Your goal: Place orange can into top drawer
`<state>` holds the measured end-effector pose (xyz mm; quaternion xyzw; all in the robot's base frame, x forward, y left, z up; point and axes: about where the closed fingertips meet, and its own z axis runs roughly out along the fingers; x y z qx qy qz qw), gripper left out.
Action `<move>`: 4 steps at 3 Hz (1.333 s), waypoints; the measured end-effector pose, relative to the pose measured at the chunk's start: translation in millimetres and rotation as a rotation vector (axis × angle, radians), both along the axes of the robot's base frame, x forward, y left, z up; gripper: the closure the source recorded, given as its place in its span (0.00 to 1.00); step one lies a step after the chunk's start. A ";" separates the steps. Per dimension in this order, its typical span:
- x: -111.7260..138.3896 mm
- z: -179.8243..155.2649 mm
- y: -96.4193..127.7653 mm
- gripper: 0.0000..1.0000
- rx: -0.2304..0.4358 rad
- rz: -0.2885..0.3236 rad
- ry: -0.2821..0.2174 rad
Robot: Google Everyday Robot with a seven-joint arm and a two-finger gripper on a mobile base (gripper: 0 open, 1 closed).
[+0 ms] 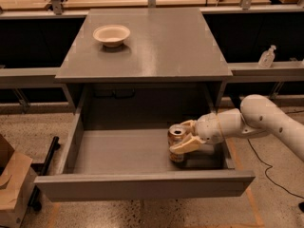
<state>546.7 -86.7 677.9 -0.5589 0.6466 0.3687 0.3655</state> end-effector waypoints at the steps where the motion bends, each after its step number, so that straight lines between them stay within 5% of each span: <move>1: -4.6 0.7 -1.6 0.39 0.033 0.019 -0.018; 3: -6.1 13.6 -5.2 0.00 0.070 0.025 -0.069; 4: -6.1 13.6 -5.1 0.00 0.070 0.025 -0.069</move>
Offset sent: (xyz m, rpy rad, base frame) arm -0.0075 -0.0122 0.0161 0.0777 -0.0793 0.0250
